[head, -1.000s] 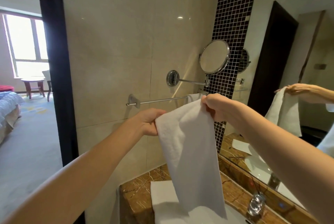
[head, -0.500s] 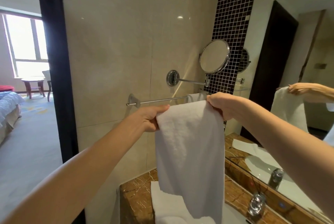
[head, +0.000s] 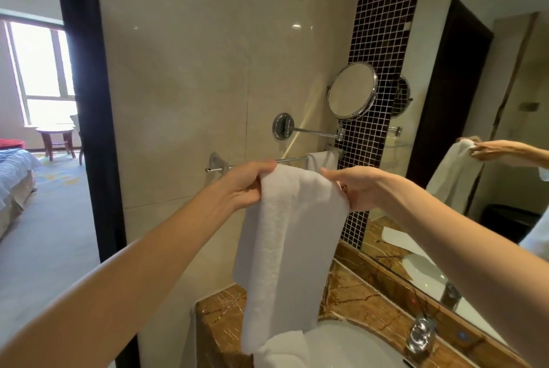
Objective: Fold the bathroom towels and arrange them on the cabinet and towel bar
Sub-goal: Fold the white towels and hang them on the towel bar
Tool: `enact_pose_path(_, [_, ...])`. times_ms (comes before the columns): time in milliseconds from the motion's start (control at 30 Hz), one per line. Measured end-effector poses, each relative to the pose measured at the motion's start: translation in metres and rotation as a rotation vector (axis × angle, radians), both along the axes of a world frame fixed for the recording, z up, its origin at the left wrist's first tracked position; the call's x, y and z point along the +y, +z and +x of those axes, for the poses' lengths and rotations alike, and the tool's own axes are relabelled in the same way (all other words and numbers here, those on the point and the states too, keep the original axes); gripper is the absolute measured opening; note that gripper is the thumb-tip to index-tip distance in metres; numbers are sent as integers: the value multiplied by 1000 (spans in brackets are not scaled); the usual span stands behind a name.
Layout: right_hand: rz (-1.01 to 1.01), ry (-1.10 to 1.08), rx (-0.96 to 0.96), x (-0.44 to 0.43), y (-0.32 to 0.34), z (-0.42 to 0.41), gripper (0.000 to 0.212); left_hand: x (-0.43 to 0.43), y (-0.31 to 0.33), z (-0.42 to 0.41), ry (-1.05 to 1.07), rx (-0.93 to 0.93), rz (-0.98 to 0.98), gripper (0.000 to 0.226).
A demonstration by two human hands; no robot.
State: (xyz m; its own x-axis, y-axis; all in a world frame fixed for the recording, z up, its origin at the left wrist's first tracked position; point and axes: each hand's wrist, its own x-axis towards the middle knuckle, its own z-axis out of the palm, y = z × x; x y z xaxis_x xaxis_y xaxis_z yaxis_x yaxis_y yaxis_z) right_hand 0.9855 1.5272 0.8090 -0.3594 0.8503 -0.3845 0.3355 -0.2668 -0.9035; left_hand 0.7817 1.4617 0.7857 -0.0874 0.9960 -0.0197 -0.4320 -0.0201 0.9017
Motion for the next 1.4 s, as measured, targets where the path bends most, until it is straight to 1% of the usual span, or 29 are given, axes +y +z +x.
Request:
enact_pose_path(100, [207,-124,-55,2,-5,-2,34,0,1,-5,41,86,8,11])
enact_pose_path(200, [426,-190,-91,5,-9,-6,32,0,1,-8,68,108,-1,14])
enact_pose_path(267, [628,-183,-197,6,-9,-9,27,1,0,-8,71,107,-22,14])
enact_pose_path(333, [797,-180,-298,7,-6,-11,30,2,0,-8,79,133,-49,14])
enact_pose_path(433, [895,-225,-374,8,3,-13,28,3,4,-7,100,143,-79,17])
enact_pose_path(500, [897,-262,-421,9,9,-14,32,3,7,-5,102,130,-91,17])
enact_pose_path(567, [876,-268,-418,9,15,-15,36,1,11,-1,93,92,-100,15])
enact_pose_path(633, [837,-234,-335,8,20,-17,30,-1,12,0,68,33,-127,16])
enact_pose_path(733, [709,-220,-169,6,29,-18,29,-4,10,-4,1,-39,-150,19])
enact_pose_path(833, [600,-205,-131,5,37,-18,22,-9,5,-4,-35,-122,-127,26])
enact_pose_path(867, [567,-211,-118,5,38,-18,24,-10,3,-2,-51,-145,-115,29])
enact_pose_path(967, [486,-264,-70,6,45,-14,17,-13,-1,3,-73,-212,-67,38])
enact_pose_path(1033, [441,-245,-84,4,49,-12,17,-13,-3,6,-75,-252,-45,38])
enact_pose_path(1133, [391,-263,-93,1,55,-8,14,-14,-2,10,-59,-211,-39,27])
enact_pose_path(1300, [366,-222,-80,-1,64,-1,9,-18,7,10,-31,-217,-99,7])
enact_pose_path(1400, [371,-216,-101,-1,69,8,13,-20,16,4,3,-125,-167,12])
